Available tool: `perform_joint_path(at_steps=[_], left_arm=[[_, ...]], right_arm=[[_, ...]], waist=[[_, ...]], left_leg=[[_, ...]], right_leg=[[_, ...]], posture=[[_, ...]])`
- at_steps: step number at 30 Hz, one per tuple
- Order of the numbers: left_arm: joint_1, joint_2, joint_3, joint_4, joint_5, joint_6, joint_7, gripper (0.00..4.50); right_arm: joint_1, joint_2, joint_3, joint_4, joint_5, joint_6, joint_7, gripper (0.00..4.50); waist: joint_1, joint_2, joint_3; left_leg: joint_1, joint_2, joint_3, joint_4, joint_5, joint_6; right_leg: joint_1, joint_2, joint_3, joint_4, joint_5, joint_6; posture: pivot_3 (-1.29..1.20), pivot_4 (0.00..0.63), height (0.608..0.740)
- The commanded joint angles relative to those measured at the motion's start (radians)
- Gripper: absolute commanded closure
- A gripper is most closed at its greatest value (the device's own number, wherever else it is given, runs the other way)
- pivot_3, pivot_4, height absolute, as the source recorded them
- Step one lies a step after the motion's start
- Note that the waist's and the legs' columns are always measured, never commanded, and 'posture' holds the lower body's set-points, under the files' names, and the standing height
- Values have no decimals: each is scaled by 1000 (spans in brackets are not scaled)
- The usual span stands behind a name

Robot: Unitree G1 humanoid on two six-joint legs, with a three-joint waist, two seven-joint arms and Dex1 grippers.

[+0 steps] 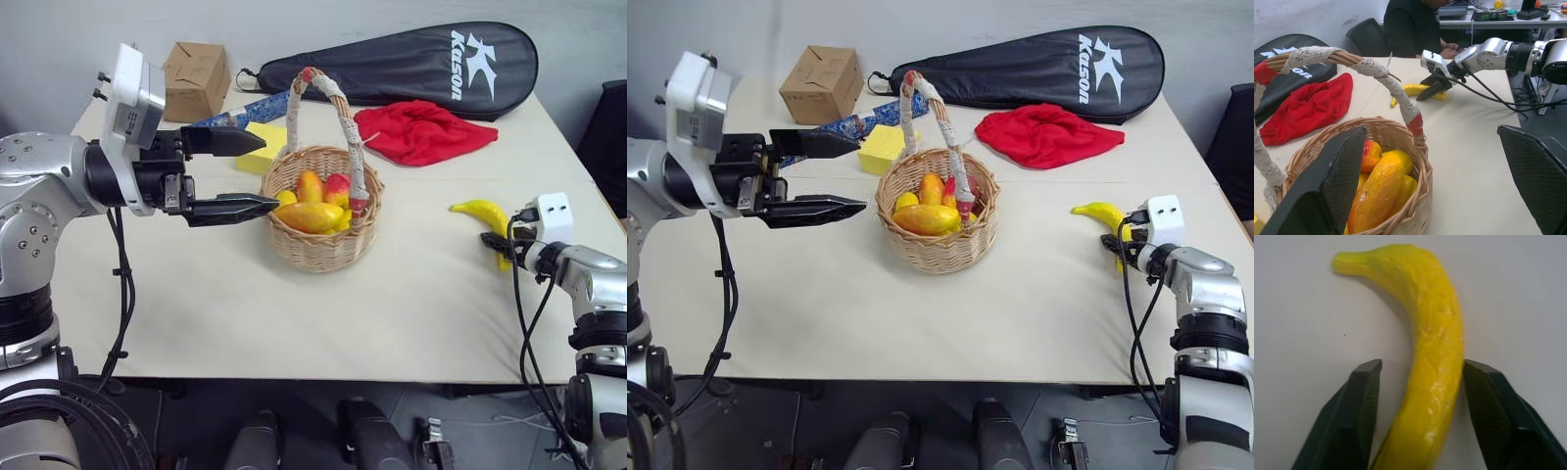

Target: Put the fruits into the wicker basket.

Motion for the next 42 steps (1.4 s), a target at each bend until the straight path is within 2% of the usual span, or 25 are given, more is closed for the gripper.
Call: perform_joint_path(at_steps=[1,3,4,8,11,14,19,23,27,32,36,42], left_arm=[[-32,14,7,3,-16,-6,-15,0],[-40,9,6,-2,-30,-1,-24,0],[-43,7,6,-3,-35,1,-28,0],[-57,16,36,-36,-130,46,-63,0],[-67,23,40,-36,-153,55,-66,0],[-75,25,26,-27,-141,41,-64,0],[-85,22,7,-16,-118,21,-66,0],[-92,21,11,-18,-118,18,-57,0],[-79,29,25,-29,-119,17,-44,0],[-63,35,39,-37,-117,15,-25,0],[-44,39,52,-39,-121,16,-6,0],[-21,47,65,-40,-136,23,7,0]], right_arm=[[47,-28,-34,-54,24,42,13,3079],[65,-36,-60,-101,52,75,28,3750],[71,-39,-71,-120,65,89,32,3940],[27,-20,-146,-392,310,289,156,3951],[-41,8,-65,-516,360,351,190,3951],[-137,55,57,-572,335,336,211,3951],[-315,149,233,-476,200,222,201,3951],[-434,236,290,-344,143,124,214,3951],[-504,299,324,-256,127,63,294,3951],[-540,333,318,-237,139,86,341,2273],[-516,286,292,-279,113,88,320,955],[-353,63,154,-417,167,122,379,955]], waist=[[7,0,0],[10,0,0],[11,0,0],[6,1,0],[-15,1,0],[-22,1,0],[-18,1,0],[-14,1,0],[-18,1,0],[-19,1,0],[-18,1,0],[6,1,0]], left_leg=[[0,0,0,0,0,0],[0,0,0,0,0,0],[-1,0,0,0,0,0],[-1,0,0,0,0,0],[0,1,0,0,0,0],[2,1,0,-1,0,0],[1,0,0,0,0,-1],[-4,0,-3,1,0,-1],[-4,0,-3,0,0,0],[-4,0,-3,0,0,-1],[-4,0,-3,0,0,-1],[-5,-1,-6,0,0,0]], right_leg=[[0,0,0,0,0,0],[0,0,0,0,0,0],[0,0,0,0,0,0],[0,0,0,1,0,0],[-1,1,1,3,0,0],[-1,2,0,1,0,0],[-2,0,0,3,0,0],[-3,-1,-2,1,0,0],[-3,-1,-2,1,0,0],[-3,-1,-2,1,0,0],[-3,-1,-2,1,0,0],[-2,-3,-2,-2,0,0]], posture=[[0,150,740],[0,150,740],[0,150,740],[0,150,740],[0,150,740],[0,150,740],[0,150,740],[0,150,740],[0,150,740],[0,150,740],[0,150,740],[0,150,740]])
